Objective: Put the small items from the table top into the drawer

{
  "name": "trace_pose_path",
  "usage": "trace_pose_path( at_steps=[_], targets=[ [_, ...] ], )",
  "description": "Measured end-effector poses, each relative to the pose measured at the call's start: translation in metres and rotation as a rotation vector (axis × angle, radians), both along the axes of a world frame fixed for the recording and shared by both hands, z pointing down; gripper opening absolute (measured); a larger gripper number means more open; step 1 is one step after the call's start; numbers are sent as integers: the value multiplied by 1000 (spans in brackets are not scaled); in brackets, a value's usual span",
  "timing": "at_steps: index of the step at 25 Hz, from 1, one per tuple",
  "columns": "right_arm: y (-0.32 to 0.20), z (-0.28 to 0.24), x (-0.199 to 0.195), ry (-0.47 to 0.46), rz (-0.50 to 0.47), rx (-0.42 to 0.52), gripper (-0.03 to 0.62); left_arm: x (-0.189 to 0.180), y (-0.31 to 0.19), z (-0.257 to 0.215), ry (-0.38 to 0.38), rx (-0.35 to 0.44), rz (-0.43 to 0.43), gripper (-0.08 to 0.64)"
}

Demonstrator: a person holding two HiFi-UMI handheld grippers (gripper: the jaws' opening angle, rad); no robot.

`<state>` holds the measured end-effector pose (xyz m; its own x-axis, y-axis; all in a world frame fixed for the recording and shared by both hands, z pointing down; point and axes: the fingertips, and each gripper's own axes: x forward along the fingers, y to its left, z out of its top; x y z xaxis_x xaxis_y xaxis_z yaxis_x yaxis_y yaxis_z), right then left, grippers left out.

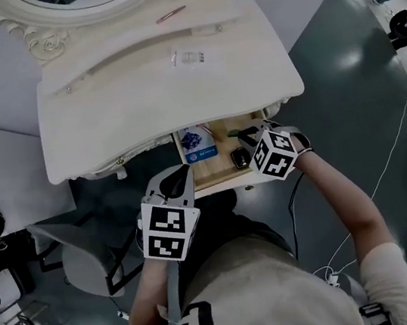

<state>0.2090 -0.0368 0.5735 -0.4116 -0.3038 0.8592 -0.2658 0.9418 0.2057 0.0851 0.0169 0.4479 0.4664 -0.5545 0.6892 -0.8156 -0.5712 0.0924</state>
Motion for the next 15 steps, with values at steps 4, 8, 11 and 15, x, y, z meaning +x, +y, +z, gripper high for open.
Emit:
trace_pose_path(
  at_steps=[4,8,11,15],
  targets=[
    [-5,18,0,16,34,5,40,-5,-2,6,6,-16,10,57],
    [-13,35,-5,36,36,42,40,-16,-5,11,5,-31,2,57],
    [-14,51,-6,63,23,72,40,-19,-11,12,6,-31,3,57],
    [-15,69,-8,82,44,68,40,-26,-16,17,8,-40,10,57]
  ],
)
